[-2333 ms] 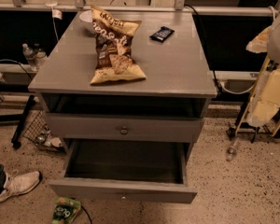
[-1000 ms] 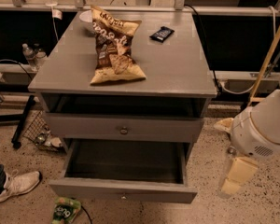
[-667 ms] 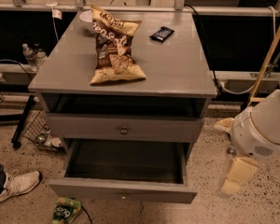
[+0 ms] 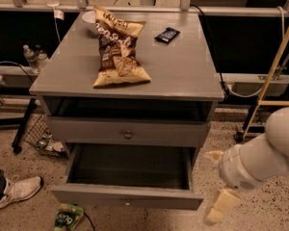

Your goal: Close middle drawer

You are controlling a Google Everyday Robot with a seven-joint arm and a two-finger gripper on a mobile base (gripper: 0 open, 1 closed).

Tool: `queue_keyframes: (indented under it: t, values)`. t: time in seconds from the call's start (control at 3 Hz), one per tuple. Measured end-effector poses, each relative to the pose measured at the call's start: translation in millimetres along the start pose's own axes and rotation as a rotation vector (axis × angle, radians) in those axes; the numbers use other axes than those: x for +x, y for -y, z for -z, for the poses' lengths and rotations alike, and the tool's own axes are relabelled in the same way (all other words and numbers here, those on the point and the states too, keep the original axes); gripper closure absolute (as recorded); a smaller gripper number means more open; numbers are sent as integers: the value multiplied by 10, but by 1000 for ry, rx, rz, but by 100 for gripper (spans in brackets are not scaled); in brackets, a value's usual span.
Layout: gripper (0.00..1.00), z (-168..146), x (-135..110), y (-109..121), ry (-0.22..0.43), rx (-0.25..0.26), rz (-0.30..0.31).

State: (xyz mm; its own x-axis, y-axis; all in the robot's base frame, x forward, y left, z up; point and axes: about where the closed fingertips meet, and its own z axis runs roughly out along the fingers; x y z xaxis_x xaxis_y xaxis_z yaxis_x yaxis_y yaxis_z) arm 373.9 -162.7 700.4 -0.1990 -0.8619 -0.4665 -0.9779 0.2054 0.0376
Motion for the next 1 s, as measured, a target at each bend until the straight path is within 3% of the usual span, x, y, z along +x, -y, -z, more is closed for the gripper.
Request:
queue_keyframes:
  t: [0.67, 1.0]
  values:
    - [0, -1173, 38, -200, 126, -107, 14]
    - [0, -1762, -29, -271, 217, -217, 11]
